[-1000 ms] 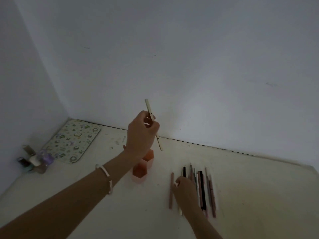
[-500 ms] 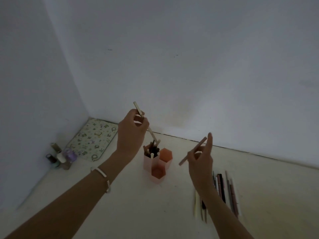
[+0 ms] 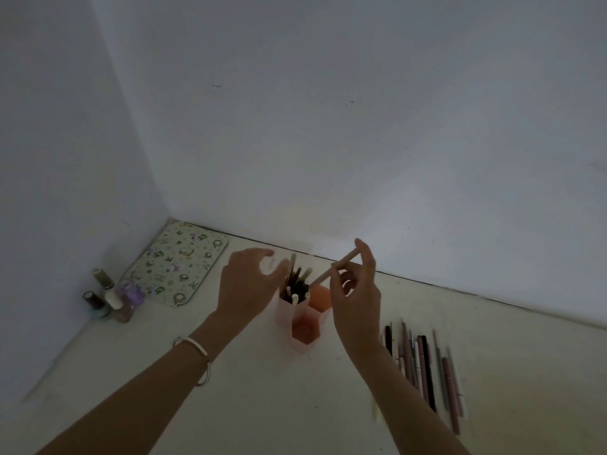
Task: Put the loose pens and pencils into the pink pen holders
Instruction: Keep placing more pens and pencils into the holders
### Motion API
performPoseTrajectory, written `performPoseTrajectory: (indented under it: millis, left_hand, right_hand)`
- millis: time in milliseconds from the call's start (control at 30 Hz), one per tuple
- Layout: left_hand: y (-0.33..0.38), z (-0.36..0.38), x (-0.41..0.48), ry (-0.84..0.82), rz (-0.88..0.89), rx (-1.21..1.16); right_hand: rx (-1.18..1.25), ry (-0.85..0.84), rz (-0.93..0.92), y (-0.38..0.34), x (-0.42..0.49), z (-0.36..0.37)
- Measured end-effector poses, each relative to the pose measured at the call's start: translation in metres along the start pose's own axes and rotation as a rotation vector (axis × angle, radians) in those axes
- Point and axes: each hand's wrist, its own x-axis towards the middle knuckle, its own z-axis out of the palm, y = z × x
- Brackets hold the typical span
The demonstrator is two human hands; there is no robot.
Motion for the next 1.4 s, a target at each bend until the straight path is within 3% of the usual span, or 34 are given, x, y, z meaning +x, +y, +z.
performPoseTrajectory:
  millis: [100,300,433,500,567,667,833,900,1067,1233,1400]
  left_hand:
    - [-0.004,-0.015,0.006,0.116,-0.012,-0.093]
    - [0.0,-0.034,0.008,0.156,-0.05,-0.239]
    - [0.016,-0.034,-0.005,0.153,0.003,-0.255]
    - [0.035,-0.03,-0.017,0.165,0.097,-0.271]
    - [0.059,-0.015,-0.032,0.104,0.199,-0.309]
    - [0.089,0.031,-0.058,-0.112,0.238,-0.245]
    - [0.101,0.127,-0.082,-0.593,-0.097,-0.007]
    - [0.097,0.146,-0.089,-0.685,-0.181,0.077]
    - [0.096,0.174,-0.11,-0.74,-0.199,0.194]
    - [0.101,0.19,-0.121,-0.681,-0.202,0.307]
    - [0.116,0.165,-0.099,-0.603,-0.21,0.079]
  right_hand:
    - [-0.054,-0.068,-0.046,-0.006,0.002,0.013]
    - [-0.288,-0.209,-0.123,-0.007,-0.004,0.031]
    - [-0.39,-0.169,-0.237,-0.003,-0.01,0.027]
    - [-0.342,-0.084,-0.206,-0.003,-0.005,0.013]
    - [-0.288,0.047,-0.132,0.0,0.005,-0.01]
    - [-0.234,0.182,-0.012,0.01,0.017,-0.052]
    - [-0.235,0.218,0.1,0.038,0.012,-0.105]
    - [-0.248,0.215,0.127,0.049,0.005,-0.116]
    - [-0.288,0.18,0.164,0.072,-0.016,-0.13]
    - [-0.287,0.131,0.249,0.087,-0.032,-0.129]
    - [-0.321,0.055,0.371,0.102,-0.037,-0.118]
